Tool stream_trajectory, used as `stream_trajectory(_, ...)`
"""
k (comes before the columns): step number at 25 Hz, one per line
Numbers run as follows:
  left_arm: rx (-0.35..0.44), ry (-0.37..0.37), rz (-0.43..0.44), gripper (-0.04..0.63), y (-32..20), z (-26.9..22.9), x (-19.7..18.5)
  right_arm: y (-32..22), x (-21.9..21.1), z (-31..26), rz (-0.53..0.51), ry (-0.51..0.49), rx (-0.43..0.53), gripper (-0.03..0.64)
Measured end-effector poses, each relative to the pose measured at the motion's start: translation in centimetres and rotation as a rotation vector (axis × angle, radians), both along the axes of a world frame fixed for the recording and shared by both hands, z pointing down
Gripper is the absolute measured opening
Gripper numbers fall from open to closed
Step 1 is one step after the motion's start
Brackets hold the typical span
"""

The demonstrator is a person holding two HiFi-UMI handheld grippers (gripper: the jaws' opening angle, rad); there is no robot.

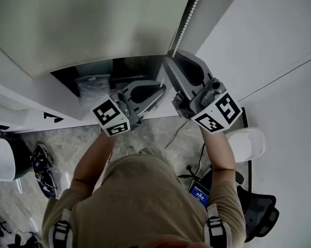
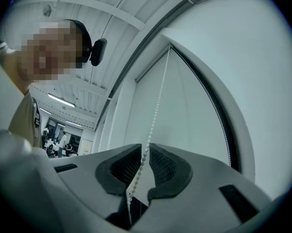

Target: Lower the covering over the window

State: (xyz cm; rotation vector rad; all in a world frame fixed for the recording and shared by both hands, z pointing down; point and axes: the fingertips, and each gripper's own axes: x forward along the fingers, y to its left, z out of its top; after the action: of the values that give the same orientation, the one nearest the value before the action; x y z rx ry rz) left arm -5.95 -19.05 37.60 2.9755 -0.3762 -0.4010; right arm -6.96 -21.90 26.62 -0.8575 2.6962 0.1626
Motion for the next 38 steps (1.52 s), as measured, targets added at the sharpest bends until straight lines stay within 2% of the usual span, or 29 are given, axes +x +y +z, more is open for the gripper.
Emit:
stream_trajectory(7, -0.028, -0.004, -0.034, 0.025, -0.7, 1.4, 1.3, -2.0, 0.6, -1.8, -0.050, 0.008, -0.017, 0.038)
stream_trajectory(11, 0.013, -0.072, -0.080, 0.025, -2.2, 1.8, 5.1, -3.7, 4.6, -2.1, -0.077, 0.009, -0.078, 0.038)
stream_trajectory(15, 0.021, -0.085, -0.138, 0.025, -3.6, 2.1, 6.3, -4.5, 5.6, -2.3, -0.090, 0.043, -0.058, 0.034)
stream_trajectory(18, 0.015, -0.078, -0.145, 0.025, -3.0, 2.2, 7.9, -3.9, 6.6, -2.6, -0.089, 0.067, -0.025, 0.032)
stream_trajectory(21, 0.012, -0.070, -0.144, 0.025, -3.8, 2.2, 7.3, -4.3, 5.7, -2.8, -0.093, 0.095, 0.007, 0.034)
stream_trajectory(24, -0.006, -0.053, -0.146, 0.025, -5.3, 2.8, 6.4, -6.0, 4.8, -2.0, -0.099, 0.097, -0.012, 0.034)
stream_trajectory(32, 0.017, -0.062, -0.163, 0.025, -4.4, 1.9, 9.7, -5.5, 8.2, -3.1, -0.131, 0.037, 0.003, 0.021)
stream_trajectory(35, 0.021, -0.053, -0.148, 0.025, -4.0, 1.5, 8.8, -5.3, 7.6, -3.0, -0.138, 0.041, -0.015, 0.015)
stream_trajectory(38, 0.046, -0.013, -0.157, 0.025, -3.3, 0.6, 7.3, -5.7, 7.6, -3.1, -0.091, 0.073, -0.008, 0.012)
